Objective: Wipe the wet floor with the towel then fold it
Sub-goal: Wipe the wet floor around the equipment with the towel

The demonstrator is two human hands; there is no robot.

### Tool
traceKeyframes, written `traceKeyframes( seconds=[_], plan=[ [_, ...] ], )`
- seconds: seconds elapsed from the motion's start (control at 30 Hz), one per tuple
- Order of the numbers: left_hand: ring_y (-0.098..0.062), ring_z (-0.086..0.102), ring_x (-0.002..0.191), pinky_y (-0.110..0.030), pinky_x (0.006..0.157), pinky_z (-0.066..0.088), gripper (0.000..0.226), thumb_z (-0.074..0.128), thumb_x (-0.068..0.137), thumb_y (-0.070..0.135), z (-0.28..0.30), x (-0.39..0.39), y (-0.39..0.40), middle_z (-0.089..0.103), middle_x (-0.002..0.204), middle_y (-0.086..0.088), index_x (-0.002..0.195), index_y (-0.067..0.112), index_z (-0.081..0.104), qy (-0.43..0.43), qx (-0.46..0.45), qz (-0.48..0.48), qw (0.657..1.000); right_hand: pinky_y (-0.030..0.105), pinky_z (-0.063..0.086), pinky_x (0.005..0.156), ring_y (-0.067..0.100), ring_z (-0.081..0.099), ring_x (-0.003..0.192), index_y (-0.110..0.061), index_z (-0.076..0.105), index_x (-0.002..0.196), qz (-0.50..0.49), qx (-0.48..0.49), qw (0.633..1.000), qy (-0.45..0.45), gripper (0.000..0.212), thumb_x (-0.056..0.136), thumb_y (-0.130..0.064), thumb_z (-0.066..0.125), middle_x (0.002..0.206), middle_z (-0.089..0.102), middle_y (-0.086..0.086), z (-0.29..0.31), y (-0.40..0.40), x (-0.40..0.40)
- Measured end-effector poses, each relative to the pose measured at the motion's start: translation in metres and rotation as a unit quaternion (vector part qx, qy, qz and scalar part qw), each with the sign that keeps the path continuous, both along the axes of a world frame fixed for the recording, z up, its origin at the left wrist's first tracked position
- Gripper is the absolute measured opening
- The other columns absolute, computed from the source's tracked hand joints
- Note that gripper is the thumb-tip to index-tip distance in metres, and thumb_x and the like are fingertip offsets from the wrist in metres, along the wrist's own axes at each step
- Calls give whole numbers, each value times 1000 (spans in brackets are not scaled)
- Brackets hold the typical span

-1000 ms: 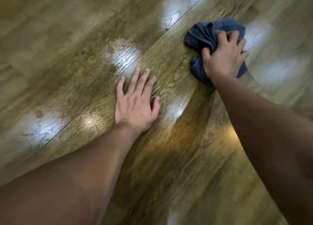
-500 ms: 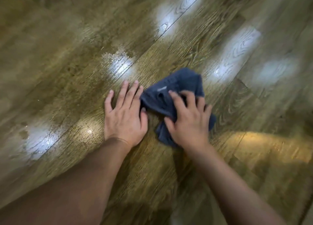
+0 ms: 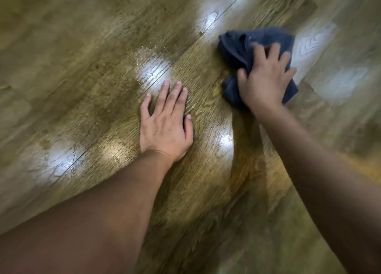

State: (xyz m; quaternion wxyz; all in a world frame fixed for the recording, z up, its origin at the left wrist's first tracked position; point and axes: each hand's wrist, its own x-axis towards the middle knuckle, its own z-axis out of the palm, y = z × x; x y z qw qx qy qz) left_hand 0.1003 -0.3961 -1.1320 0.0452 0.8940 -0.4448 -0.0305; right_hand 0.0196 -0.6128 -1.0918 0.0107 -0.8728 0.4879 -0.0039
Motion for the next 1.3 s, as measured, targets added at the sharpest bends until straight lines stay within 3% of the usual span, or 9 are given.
traceKeyframes(
  seconds=[0.17, 0.3, 0.53, 0.67, 0.8, 1.0, 1.1, 1.2, 1.3],
  plan=[
    [-17, 8, 154, -52, 119, 14, 68, 28, 92, 41, 0, 0, -1, 16, 166, 5, 156, 20, 25, 2, 12, -3, 1000, 53, 35, 94, 35, 41, 115, -27, 42, 145, 141, 31, 990, 12, 74, 77, -47, 61, 135, 45, 8, 3, 117, -60],
    [-17, 8, 154, -52, 119, 15, 72, 29, 88, 39, 1, 0, 2, 16, 166, 5, 157, 20, 23, -4, 14, -5, 1000, 50, 38, 85, 36, 45, 109, -26, 44, 146, 209, 39, 977, 25, 79, 74, -50, 67, 133, 48, 6, 3, 113, -74],
    [-14, 8, 154, -50, 120, 15, 63, 26, 95, 35, 3, -1, 0, 17, 165, 6, 156, 21, 25, 15, 8, -2, 1000, 58, 32, 106, 40, 36, 130, -27, 44, 142, -13, 21, 999, -38, 61, 86, -46, 59, 141, 40, 10, 4, -34, -41],
    [-14, 7, 153, -51, 119, 15, 63, 26, 95, 36, 2, -1, 0, 17, 165, 6, 156, 21, 24, 8, 14, 0, 1000, 63, 27, 109, 42, 30, 137, -22, 44, 138, -92, 16, 995, -29, 53, 90, -42, 55, 145, 37, 12, 7, -78, -22],
    [-15, 8, 153, -51, 119, 16, 63, 25, 95, 36, -1, 1, 0, 17, 165, 6, 156, 22, 23, -2, 13, 2, 1000, 63, 30, 106, 40, 34, 132, -22, 42, 142, -68, 15, 997, -26, 57, 89, -40, 56, 142, 39, 13, 8, -30, -30],
    [-14, 8, 153, -51, 118, 16, 63, 27, 94, 36, 2, 1, -2, 18, 165, 8, 156, 23, 26, 9, 10, 1, 1000, 55, 35, 93, 35, 43, 116, -27, 41, 145, 152, 47, 987, 17, 80, 73, -47, 69, 136, 46, 7, 6, 117, -85],
    [-14, 8, 153, -50, 118, 16, 62, 25, 95, 37, 3, 0, -3, 20, 165, 8, 155, 22, 29, 15, -3, 4, 1000, 52, 39, 87, 33, 46, 111, -25, 45, 145, 210, 54, 976, 19, 83, 70, -50, 70, 136, 50, 5, 4, 132, -98],
    [-14, 13, 153, -51, 117, 19, 62, 29, 94, 34, 3, -1, -2, 24, 163, 7, 154, 22, 32, 7, -12, 10, 1000, 50, 38, 89, 33, 45, 111, -27, 45, 144, 194, 49, 980, 2, 79, 73, -49, 70, 136, 49, 4, 5, 99, -98],
    [-14, 14, 153, -51, 116, 20, 63, 29, 93, 34, 1, 0, -2, 25, 163, 7, 154, 22, 31, 1, -8, 3, 1000, 57, 36, 101, 38, 39, 124, -30, 43, 143, 69, 26, 997, -8, 70, 79, -46, 65, 139, 43, 7, 0, 36, -96]
  ],
)
